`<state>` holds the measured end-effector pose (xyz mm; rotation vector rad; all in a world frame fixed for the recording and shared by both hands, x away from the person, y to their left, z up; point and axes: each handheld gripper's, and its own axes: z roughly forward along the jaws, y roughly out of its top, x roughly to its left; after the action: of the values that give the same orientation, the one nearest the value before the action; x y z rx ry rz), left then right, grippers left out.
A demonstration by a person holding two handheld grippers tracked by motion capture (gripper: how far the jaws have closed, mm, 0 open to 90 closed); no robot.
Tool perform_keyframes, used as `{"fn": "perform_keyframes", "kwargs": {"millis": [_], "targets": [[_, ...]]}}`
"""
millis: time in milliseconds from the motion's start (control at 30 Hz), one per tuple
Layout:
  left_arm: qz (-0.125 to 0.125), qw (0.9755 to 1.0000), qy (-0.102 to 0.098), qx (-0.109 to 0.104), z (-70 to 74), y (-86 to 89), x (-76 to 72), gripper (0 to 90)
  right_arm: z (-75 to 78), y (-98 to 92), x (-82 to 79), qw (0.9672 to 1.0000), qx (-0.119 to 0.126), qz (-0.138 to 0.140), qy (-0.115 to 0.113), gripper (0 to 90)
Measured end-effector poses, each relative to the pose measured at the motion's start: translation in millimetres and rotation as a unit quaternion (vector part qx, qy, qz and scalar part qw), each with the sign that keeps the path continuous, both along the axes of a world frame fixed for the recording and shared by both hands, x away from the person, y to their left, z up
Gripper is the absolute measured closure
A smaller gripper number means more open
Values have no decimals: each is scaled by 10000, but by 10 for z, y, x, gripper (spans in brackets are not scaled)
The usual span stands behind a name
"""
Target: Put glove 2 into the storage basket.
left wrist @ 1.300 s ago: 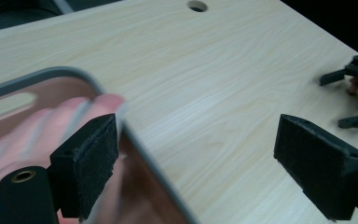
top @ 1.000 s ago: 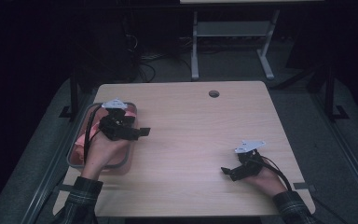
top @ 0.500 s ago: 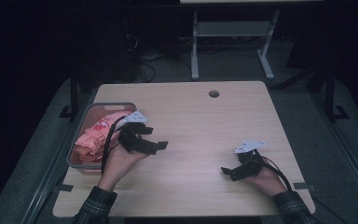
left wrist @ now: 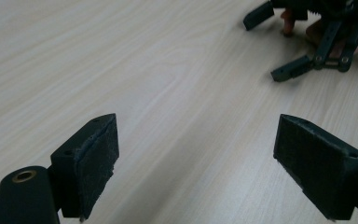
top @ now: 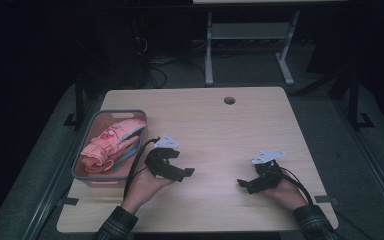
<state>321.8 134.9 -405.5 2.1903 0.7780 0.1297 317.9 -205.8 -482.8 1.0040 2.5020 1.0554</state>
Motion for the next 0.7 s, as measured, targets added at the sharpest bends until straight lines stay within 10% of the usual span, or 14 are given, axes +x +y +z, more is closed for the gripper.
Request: {"fn": "perform_keyframes", "kwargs": {"millis": [700], "targets": [[-289,9980,-189,534,-523,-235,-70,136,0,0,0,10000,0,-1,1,21]]}}
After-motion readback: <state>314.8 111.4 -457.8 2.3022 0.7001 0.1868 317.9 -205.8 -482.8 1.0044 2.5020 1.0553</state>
